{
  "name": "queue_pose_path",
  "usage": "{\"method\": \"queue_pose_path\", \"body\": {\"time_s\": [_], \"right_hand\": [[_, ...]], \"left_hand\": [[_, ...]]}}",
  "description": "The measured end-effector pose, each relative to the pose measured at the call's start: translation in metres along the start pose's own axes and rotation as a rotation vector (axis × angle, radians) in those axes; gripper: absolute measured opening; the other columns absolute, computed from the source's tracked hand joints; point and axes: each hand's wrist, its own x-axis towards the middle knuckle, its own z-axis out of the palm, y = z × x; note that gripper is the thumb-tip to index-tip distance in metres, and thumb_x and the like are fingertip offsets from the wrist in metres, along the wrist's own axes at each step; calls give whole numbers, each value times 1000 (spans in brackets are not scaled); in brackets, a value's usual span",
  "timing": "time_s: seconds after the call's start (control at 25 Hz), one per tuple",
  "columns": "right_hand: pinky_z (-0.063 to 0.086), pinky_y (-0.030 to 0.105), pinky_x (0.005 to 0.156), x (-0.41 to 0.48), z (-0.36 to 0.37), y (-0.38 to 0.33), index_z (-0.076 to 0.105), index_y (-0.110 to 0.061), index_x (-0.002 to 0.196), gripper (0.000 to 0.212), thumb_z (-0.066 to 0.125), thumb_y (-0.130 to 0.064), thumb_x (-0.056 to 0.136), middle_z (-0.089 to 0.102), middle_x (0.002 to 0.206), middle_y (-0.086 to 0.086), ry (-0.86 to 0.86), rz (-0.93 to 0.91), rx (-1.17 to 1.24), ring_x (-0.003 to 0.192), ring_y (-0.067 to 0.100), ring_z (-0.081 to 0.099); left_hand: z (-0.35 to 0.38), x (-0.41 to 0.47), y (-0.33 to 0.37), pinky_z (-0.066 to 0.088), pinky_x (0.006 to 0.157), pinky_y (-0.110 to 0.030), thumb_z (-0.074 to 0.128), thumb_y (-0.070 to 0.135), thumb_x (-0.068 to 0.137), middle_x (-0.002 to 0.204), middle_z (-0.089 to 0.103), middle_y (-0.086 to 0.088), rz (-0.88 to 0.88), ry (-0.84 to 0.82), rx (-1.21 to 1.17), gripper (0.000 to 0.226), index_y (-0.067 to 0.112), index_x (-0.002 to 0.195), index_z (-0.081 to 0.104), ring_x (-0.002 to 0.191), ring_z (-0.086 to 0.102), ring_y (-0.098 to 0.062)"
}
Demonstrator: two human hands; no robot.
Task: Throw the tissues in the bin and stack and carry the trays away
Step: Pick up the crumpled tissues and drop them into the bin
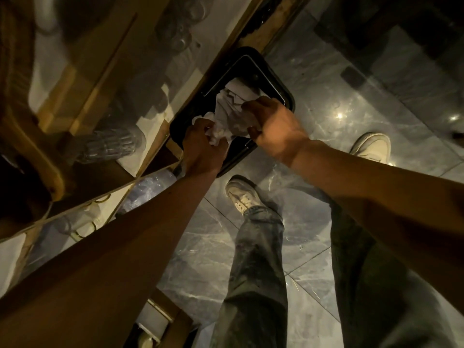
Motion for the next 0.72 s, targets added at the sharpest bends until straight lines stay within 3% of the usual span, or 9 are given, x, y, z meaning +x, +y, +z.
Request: {"method": "queue_pose_path", "body": {"time_s": [0.4, 0.48, 0.52, 0.56, 0.72], "right_hand": [[45, 45, 100, -5, -9, -1, 41, -8, 144, 61, 66, -21, 89, 46, 142, 17, 13, -23, 65, 129, 36, 46], [47, 45, 98, -13, -13, -3, 42, -9, 143, 58, 63, -21, 90, 47, 139, 19, 25, -15, 31, 124, 37, 48], [48, 45, 96, -18, -16, -4, 43, -9, 142, 55, 61, -21, 91, 47, 137, 19, 31, -12, 11, 122, 37, 49], [48, 44, 95, -24, -19, -6, 42, -9, 142, 54, 59, -21, 92, 47, 137, 19, 36, -9, -6, 121, 37, 49], [45, 39, 91, -52, -39, -17, 41, -7, 144, 51, 52, -22, 97, 49, 133, 18, 59, -51, -44, 120, 34, 48]], "left_hand": [[0, -8, 5, 52, 90, -35, 78, 12, 78, 126, 55, -18, 34, 8, -34, 49, 6, 121, 56, 109, 59, -27], [-2, -13, 7, 47, 87, -14, 76, 13, 78, 127, 55, -18, 50, 13, -11, 49, 5, 123, 56, 110, 57, -24], [-4, -17, 7, 41, 78, -2, 76, 12, 79, 127, 55, -18, 60, 17, -9, 48, 5, 123, 57, 110, 56, -23], [-6, -22, 9, 37, 72, 2, 76, 11, 79, 128, 55, -18, 62, 24, -15, 48, 4, 122, 57, 111, 56, -24], [-22, -50, 22, 40, 77, -12, 72, 18, 84, 127, 54, -18, 101, 27, 6, 42, 6, 122, 57, 110, 57, -24]]}}
